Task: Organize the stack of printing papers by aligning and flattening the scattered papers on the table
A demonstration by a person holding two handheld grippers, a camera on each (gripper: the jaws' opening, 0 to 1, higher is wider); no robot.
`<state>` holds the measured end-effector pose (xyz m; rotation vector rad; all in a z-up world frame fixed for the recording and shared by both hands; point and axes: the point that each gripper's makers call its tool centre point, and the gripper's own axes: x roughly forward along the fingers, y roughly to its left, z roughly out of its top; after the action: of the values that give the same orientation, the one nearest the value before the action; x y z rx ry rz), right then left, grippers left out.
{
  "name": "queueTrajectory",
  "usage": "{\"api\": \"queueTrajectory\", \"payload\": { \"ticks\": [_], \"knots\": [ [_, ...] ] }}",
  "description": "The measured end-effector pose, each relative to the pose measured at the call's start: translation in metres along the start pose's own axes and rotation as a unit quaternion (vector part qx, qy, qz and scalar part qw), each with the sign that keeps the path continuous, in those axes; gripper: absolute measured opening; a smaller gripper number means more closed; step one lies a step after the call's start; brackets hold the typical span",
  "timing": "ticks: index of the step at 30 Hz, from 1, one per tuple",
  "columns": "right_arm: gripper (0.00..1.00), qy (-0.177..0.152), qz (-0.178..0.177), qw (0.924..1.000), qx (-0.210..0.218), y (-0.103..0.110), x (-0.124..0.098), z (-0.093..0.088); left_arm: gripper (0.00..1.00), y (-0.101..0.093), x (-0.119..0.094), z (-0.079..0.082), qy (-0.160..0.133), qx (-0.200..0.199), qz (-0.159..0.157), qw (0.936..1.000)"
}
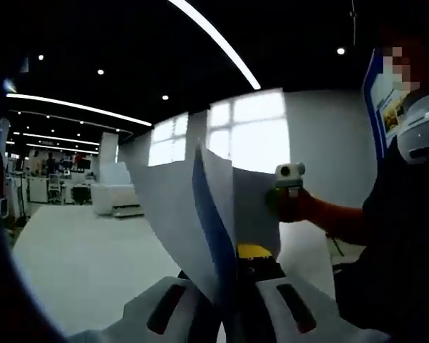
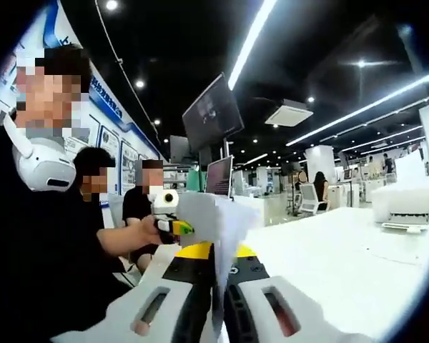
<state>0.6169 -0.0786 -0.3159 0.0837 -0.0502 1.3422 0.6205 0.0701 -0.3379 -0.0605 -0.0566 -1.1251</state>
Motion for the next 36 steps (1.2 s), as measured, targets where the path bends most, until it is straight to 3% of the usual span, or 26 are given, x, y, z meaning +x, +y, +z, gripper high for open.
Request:
{"api": "queueTrajectory", "payload": {
  "ticks": [3, 6, 8, 9, 13, 16, 21, 24, 25, 26, 28, 31, 34, 36],
  "knots": [
    [0.00, -0.005, 0.002, 1.0000, -0.007, 0.003, 0.001, 0.008, 0.06, -0.002, -0.002, 0.008, -0.010, 0.009, 0.002, 0.9999],
    [0.02, 0.004, 0.004, 1.0000, -0.003, 0.004, 0.003, 0.001, 0.08, -0.002, -0.003, 0.000, -0.007, 0.002, -0.002, 1.0000],
    [0.19, 0.007, -0.006, 0.9999, 0.006, -0.001, 0.002, -0.004, 0.26, 0.002, -0.002, -0.005, -0.013, -0.021, 0.010, 0.9996],
    [0.21, 0.008, -0.008, 0.9999, 0.008, -0.003, 0.002, -0.005, 0.28, 0.002, -0.002, -0.007, -0.011, -0.025, 0.005, 0.9996],
    [0.18, 0.005, -0.007, 0.9999, 0.010, -0.002, 0.000, -0.004, 0.26, -0.002, 0.001, -0.008, -0.013, -0.020, -0.003, 0.9997],
    [0.00, 0.010, 0.003, 0.9999, -0.002, 0.001, -0.001, -0.003, 0.06, -0.001, 0.000, -0.008, -0.007, 0.001, -0.015, 0.9999],
    [0.00, 0.003, 0.016, 0.9997, -0.020, 0.010, -0.001, 0.011, 0.06, -0.001, -0.002, 0.005, -0.022, -0.002, -0.003, 0.9997],
    [0.00, 0.012, 0.021, 0.9994, -0.023, 0.009, 0.000, 0.004, 0.06, 0.000, -0.002, -0.004, -0.017, -0.003, -0.005, 0.9998],
    [0.04, 0.019, 0.015, 0.9997, -0.010, 0.006, 0.000, -0.002, 0.10, 0.001, -0.002, -0.009, -0.015, -0.008, -0.007, 0.9998],
    [0.17, 0.018, 0.005, 0.9998, -0.005, 0.002, 0.001, -0.005, 0.22, 0.001, -0.001, -0.011, -0.016, -0.014, -0.006, 0.9998],
    [0.26, 0.014, -0.004, 0.9999, -0.002, -0.002, 0.000, -0.005, 0.23, 0.002, 0.001, -0.015, -0.017, -0.020, -0.004, 0.9997],
    [0.23, 0.014, -0.001, 0.9999, -0.002, -0.001, -0.002, -0.004, 0.24, -0.003, 0.004, -0.013, -0.018, -0.016, -0.013, 0.9996],
    [0.00, 0.021, 0.012, 0.9996, -0.013, 0.005, -0.002, -0.004, 0.06, -0.006, 0.006, -0.013, -0.012, -0.006, -0.023, 0.9996],
    [0.00, 0.024, 0.016, 0.9995, -0.016, 0.005, -0.001, -0.003, 0.06, -0.004, 0.007, -0.012, -0.007, 0.001, -0.018, 0.9998]
  ]
}}
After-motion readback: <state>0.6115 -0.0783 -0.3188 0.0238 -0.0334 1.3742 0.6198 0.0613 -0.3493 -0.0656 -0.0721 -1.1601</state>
